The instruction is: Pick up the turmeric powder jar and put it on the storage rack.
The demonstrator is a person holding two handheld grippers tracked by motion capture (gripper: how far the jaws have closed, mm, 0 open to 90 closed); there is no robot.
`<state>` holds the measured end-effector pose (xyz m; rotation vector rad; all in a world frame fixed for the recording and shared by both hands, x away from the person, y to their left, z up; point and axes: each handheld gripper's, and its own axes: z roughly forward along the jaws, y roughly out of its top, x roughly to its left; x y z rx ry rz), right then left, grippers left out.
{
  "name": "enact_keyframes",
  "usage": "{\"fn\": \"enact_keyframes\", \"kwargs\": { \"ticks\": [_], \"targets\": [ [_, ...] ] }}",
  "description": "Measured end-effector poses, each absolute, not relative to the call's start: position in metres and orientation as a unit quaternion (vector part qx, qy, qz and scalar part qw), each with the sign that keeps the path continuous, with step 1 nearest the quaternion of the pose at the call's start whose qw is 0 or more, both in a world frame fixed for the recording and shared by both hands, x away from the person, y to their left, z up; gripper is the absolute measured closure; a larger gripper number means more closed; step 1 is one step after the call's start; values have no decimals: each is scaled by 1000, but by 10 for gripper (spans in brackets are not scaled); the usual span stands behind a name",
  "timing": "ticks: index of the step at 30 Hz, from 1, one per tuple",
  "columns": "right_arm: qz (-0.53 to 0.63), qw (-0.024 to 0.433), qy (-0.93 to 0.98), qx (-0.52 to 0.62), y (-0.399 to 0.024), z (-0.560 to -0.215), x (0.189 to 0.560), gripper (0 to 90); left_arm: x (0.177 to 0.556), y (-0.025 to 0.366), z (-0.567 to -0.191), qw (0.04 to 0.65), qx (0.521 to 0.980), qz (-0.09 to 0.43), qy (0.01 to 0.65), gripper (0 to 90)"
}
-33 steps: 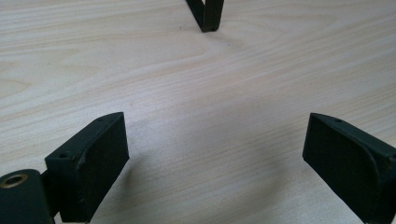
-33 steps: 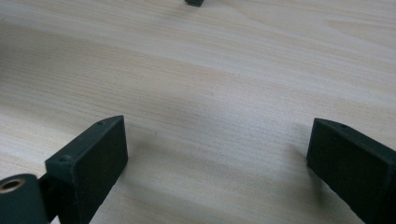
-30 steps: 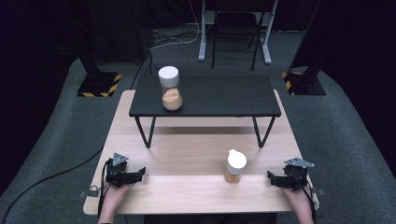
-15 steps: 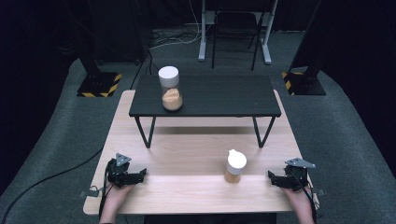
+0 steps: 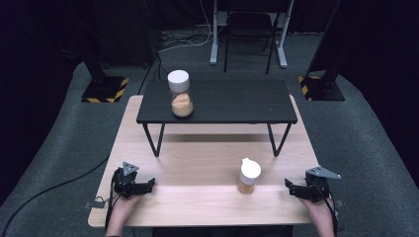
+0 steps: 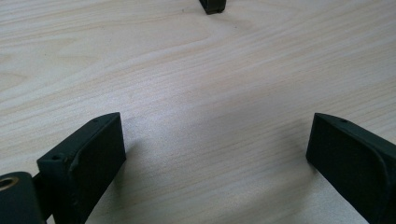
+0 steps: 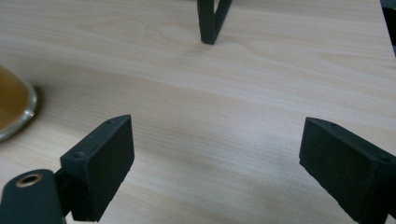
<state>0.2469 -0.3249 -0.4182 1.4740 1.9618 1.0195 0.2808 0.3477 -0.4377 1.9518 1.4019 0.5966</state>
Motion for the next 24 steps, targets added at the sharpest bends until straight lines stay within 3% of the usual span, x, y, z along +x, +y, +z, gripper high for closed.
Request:
{"fn": "enact_keyframes", "kwargs": {
  "ticks": [24],
  "targets": [
    [437,242,711,495,-320,-382,219,93,281,347,-437,325,745,228,536,35]
  ]
}}
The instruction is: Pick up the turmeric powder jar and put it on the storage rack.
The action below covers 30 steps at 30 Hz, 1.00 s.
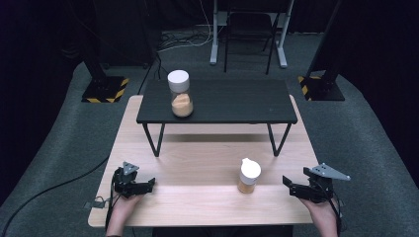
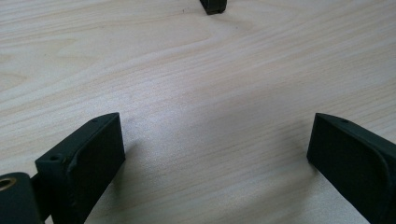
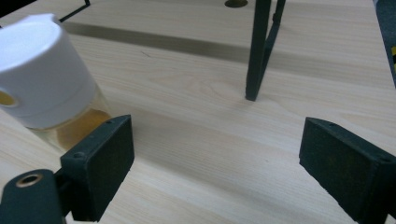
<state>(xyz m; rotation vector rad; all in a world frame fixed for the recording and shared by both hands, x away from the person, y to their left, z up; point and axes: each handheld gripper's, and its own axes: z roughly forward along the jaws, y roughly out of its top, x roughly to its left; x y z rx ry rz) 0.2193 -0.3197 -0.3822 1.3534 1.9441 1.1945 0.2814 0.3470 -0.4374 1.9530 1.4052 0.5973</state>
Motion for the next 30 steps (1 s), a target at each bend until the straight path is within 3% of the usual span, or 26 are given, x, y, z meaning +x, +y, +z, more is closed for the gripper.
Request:
{"fn": "enact_keyframes", "kwargs": {
  "ticks": [30],
  "targets": [
    [471,226,742,420,-278,-359,217,93,281,347,-437,325,745,228,536,34]
  ]
}}
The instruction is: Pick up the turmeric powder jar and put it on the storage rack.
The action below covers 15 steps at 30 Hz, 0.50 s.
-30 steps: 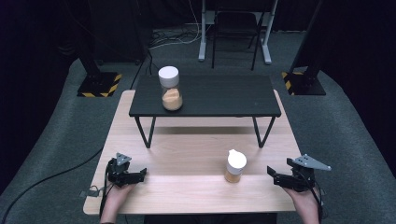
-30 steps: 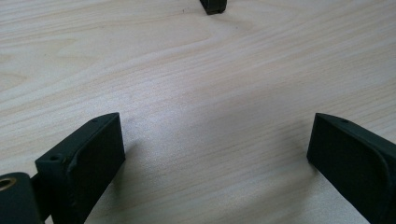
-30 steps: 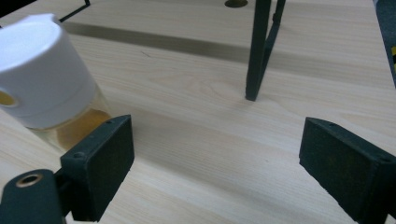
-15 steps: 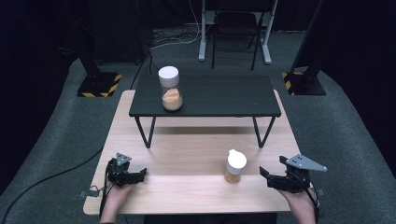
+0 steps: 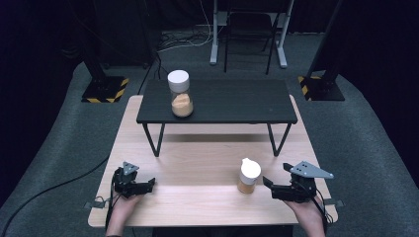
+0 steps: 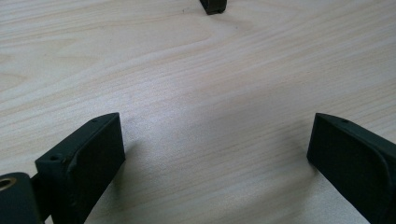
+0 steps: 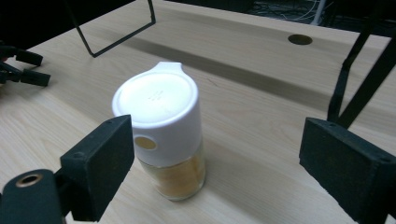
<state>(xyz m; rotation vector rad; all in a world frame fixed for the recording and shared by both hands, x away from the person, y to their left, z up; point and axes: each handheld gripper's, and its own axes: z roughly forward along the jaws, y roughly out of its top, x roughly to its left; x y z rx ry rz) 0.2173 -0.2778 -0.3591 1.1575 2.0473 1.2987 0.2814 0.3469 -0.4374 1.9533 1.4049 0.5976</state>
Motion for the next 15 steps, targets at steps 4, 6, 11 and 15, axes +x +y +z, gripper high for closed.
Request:
{"fn": "enact_keyframes", "kwargs": {
  "ticks": [4,6,11,15],
  "targets": [
    [474,224,744,414,-273,-360,219,93,281,347,-437,325,745,228,536,34],
    [474,221,746,411,-270,-361,220,93,281,347,-438,326,744,228,536,35],
    [473,218,750,406,-262,-364,223,92,282,345,-437,325,746,228,536,29],
    [475,224,751,401,-254,-368,223,99,282,345,-437,326,748,226,533,29]
  ]
}}
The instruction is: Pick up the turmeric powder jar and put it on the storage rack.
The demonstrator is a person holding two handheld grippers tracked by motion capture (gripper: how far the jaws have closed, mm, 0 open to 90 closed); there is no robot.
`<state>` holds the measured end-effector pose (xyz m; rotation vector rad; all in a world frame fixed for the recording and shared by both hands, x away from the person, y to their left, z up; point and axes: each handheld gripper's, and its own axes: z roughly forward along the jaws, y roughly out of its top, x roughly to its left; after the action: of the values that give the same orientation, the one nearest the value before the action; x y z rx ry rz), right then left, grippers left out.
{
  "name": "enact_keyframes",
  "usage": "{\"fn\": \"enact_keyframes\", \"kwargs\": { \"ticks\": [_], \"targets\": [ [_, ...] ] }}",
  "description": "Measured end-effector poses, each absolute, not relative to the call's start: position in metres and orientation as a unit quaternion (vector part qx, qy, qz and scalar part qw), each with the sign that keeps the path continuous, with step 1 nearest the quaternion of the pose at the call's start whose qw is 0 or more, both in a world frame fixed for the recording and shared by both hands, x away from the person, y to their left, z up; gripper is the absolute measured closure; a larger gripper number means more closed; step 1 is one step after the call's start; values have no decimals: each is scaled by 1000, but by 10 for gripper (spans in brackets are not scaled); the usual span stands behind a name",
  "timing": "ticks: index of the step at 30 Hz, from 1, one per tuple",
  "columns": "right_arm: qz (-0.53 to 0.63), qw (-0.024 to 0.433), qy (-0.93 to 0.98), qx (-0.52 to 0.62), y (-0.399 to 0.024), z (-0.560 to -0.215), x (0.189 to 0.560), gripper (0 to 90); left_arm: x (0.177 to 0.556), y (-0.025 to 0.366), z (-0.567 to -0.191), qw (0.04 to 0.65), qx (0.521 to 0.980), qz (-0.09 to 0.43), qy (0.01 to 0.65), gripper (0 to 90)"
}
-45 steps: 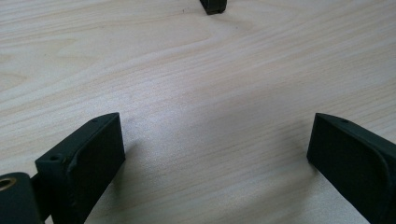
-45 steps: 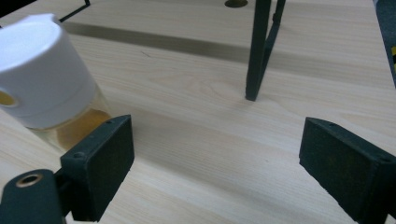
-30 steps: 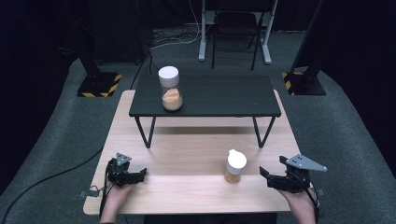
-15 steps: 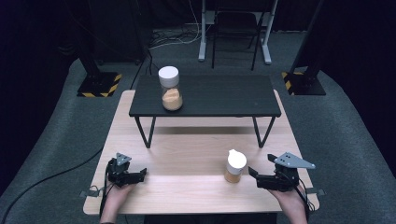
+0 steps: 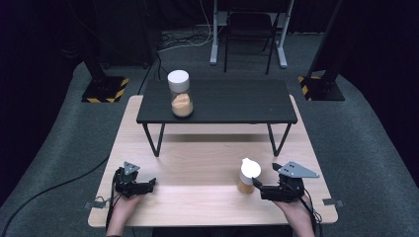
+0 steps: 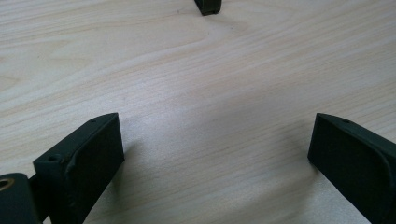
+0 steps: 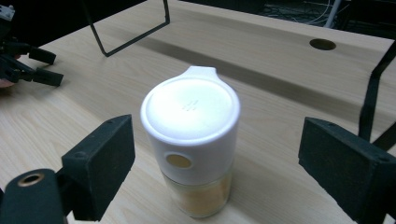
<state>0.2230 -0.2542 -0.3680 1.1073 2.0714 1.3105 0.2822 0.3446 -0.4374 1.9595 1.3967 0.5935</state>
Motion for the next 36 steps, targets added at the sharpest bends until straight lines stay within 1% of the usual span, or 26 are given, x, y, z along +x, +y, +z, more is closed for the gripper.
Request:
{"fn": "enact_keyframes", "kwargs": {
  "ticks": [15,19,27,32,36],
  "targets": [
    [468,218,758,398,-234,-379,241,109,283,346,-437,327,750,225,530,28],
    [469,207,758,402,-232,-384,248,109,283,346,-437,327,750,225,530,28],
    [472,208,755,403,-225,-395,254,134,283,346,-437,327,750,225,530,28],
    [469,217,757,399,-220,-401,257,152,282,346,-437,327,750,225,530,28],
    [467,212,758,403,-217,-406,263,163,282,346,-437,327,750,225,530,28]
  ]
}}
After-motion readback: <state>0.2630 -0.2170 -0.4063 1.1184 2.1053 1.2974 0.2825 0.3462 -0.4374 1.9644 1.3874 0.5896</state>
